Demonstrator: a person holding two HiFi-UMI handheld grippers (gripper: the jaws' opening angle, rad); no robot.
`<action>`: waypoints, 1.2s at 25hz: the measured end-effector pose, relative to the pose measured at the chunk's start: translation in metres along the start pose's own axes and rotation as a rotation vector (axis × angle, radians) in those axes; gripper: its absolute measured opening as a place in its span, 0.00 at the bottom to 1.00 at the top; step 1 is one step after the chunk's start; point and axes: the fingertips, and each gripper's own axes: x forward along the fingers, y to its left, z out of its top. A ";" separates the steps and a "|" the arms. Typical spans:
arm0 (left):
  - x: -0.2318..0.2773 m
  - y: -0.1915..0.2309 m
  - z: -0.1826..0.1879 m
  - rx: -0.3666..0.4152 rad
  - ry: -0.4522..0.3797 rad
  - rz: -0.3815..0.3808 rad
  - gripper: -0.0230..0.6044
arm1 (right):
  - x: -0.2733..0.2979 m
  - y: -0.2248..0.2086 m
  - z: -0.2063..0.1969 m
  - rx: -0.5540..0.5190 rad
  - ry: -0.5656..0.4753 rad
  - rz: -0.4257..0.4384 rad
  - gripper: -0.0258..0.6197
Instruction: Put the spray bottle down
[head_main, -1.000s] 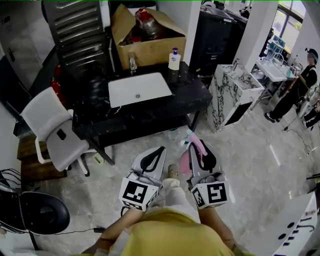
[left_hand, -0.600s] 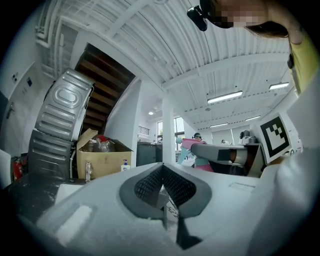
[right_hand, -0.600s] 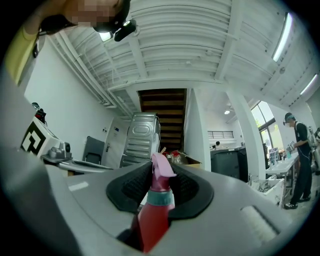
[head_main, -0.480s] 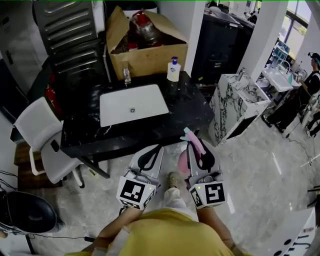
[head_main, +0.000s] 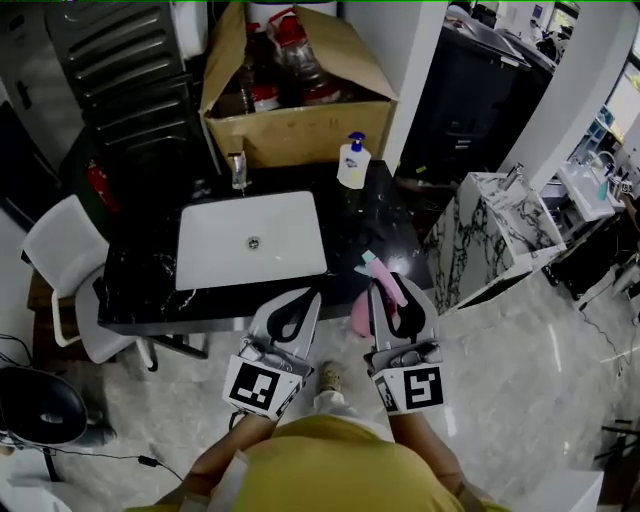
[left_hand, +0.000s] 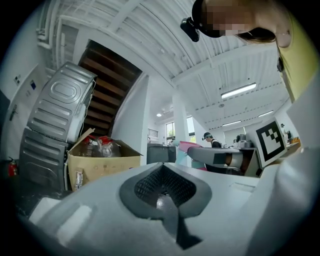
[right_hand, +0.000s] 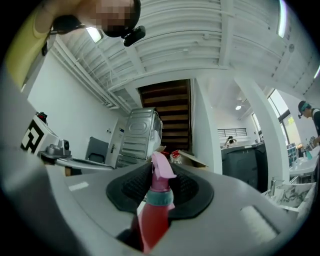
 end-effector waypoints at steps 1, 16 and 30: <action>0.012 0.005 -0.002 0.000 0.007 0.013 0.04 | 0.011 -0.009 -0.004 0.004 0.002 0.015 0.20; 0.116 0.036 -0.025 0.027 0.071 0.112 0.04 | 0.090 -0.091 -0.051 0.052 0.004 0.124 0.20; 0.169 0.053 -0.046 0.043 0.117 0.058 0.04 | 0.132 -0.127 -0.077 0.008 -0.002 0.071 0.20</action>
